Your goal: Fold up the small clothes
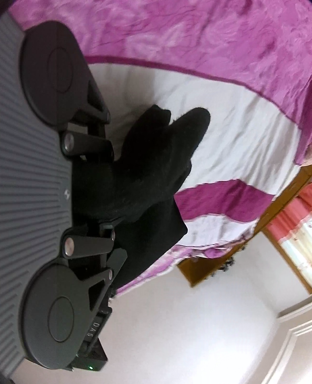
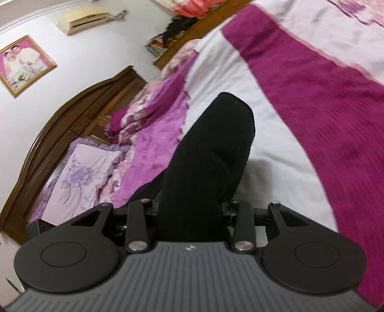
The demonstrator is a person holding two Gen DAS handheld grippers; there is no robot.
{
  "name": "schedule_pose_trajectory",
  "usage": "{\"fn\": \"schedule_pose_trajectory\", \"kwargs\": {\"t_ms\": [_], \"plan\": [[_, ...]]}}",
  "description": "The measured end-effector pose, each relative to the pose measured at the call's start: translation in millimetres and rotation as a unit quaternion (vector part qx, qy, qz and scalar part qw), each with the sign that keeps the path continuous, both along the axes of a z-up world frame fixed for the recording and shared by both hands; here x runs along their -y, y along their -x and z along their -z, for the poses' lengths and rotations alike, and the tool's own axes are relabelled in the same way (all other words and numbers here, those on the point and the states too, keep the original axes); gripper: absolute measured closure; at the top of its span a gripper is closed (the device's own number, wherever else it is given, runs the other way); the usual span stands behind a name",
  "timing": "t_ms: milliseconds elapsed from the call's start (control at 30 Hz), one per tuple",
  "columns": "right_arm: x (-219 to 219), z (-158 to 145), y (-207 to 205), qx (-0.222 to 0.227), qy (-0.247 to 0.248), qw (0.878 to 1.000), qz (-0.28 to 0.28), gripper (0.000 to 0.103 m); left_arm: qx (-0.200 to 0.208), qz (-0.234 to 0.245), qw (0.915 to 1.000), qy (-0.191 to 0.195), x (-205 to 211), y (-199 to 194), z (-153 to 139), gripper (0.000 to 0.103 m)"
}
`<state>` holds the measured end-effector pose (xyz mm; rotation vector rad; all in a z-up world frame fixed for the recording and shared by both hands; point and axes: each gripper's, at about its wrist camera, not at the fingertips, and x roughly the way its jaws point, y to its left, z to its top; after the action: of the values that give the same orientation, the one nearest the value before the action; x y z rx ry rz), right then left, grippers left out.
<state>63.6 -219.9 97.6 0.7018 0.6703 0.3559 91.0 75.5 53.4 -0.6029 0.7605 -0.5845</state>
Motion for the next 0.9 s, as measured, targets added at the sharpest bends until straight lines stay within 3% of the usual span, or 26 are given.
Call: {"fn": "schedule_pose_trajectory", "kwargs": {"t_ms": [233,400,533,900], "plan": [[18.1,51.5,22.1,-0.059,-0.003,0.998,0.028,0.061,-0.031,0.002,0.9983,-0.049,12.5,12.2,31.6,0.069],[21.5,77.6,28.7,-0.072,0.003,0.997,0.035,0.059,-0.036,0.002,0.9964,-0.076,12.4,11.4,32.4,0.062],[21.1,84.1,33.5,-0.066,0.005,0.997,0.037,0.056,-0.022,0.004,0.9937,-0.110,16.7,15.1,27.9,0.056],[21.2,75.2,53.8,-0.054,0.031,0.997,0.038,0.041,-0.013,-0.020,0.9863,-0.163,12.8,37.1,16.2,0.054]]}}
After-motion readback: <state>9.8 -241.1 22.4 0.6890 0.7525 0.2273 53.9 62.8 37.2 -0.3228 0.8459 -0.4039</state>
